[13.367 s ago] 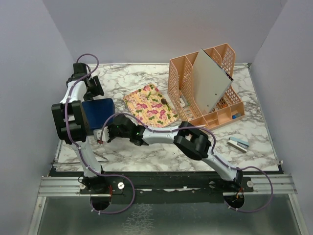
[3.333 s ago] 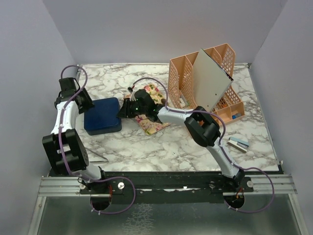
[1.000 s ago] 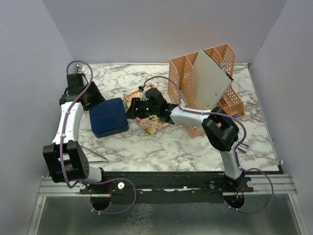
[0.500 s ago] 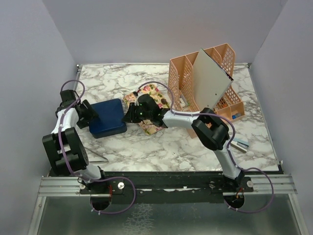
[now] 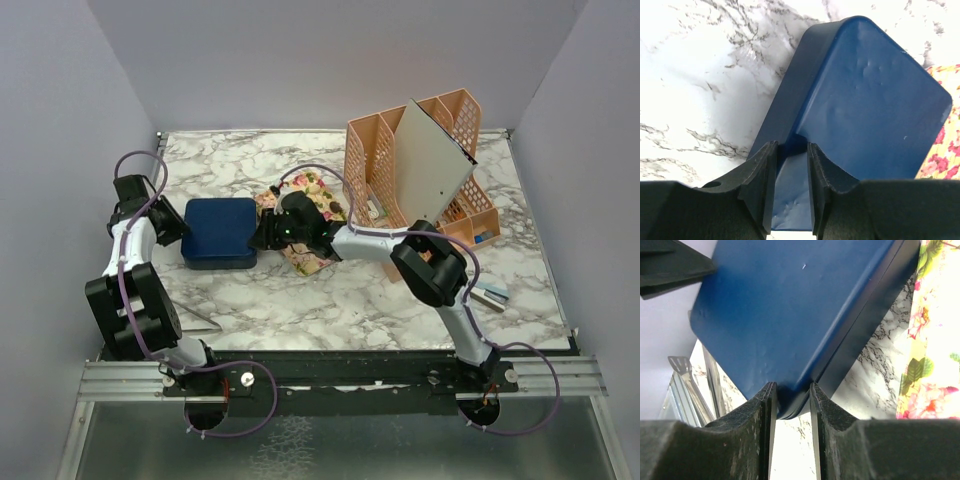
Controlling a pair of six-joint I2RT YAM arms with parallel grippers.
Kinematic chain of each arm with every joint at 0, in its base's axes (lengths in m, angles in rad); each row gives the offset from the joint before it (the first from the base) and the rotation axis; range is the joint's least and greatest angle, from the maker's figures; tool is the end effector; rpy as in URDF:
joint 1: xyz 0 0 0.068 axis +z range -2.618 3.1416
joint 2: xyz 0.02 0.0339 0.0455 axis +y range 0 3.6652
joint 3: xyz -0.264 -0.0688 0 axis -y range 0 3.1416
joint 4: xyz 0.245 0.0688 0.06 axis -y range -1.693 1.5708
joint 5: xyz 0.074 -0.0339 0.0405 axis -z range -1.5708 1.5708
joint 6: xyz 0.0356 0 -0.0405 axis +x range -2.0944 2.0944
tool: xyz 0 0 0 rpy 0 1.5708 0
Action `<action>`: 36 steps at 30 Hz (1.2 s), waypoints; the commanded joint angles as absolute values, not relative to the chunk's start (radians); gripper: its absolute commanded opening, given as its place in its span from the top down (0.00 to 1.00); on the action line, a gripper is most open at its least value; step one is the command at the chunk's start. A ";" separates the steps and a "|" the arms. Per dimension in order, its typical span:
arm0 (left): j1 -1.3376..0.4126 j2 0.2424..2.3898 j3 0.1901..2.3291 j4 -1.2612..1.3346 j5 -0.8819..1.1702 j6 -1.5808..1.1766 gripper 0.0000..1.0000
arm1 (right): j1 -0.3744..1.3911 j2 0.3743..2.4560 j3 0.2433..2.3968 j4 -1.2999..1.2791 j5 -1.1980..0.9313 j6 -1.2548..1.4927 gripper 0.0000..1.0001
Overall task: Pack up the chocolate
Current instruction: Adjust the packing box at the center of the board.
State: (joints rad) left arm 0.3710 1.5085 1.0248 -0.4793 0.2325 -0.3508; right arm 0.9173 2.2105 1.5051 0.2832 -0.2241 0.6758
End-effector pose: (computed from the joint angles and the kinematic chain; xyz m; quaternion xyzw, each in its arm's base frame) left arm 0.2923 0.1049 0.2270 -0.3022 0.8989 -0.1077 0.2983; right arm 0.2990 0.4035 0.1676 -0.1608 0.8209 0.4516 0.3103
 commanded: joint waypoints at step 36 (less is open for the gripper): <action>0.150 1.463 0.873 -0.448 0.327 -0.426 0.51 | 0.963 2.375 1.395 0.107 -0.223 0.652 0.89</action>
